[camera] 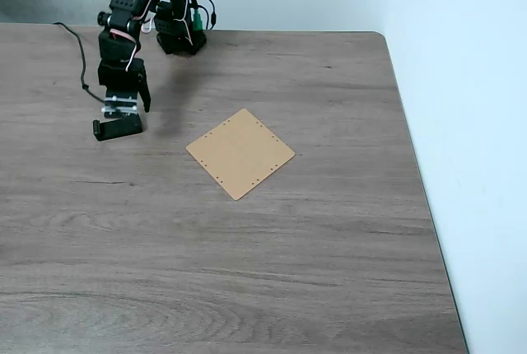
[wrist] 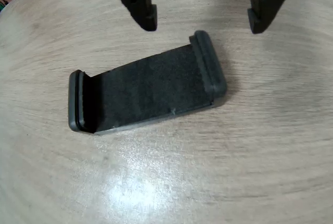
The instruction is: Grasp a black block and then place it on the board.
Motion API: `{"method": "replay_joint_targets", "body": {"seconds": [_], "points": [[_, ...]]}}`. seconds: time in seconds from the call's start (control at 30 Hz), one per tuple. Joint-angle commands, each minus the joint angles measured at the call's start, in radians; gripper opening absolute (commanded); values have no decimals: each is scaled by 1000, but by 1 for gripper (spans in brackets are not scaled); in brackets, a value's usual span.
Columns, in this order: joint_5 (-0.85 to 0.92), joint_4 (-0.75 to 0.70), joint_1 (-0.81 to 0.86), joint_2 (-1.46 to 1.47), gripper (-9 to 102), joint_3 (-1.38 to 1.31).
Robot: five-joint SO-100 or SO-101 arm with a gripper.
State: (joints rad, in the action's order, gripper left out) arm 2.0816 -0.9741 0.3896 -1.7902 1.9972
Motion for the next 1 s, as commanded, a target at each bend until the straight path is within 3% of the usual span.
{"method": "replay_joint_targets", "body": {"seconds": [0.0, 0.67, 0.97], "points": [[25, -15, 17, 2, 23, -51], [54, 46, 38, 138, 20, -87], [28, 100, 37, 170, 0, -86]]}}
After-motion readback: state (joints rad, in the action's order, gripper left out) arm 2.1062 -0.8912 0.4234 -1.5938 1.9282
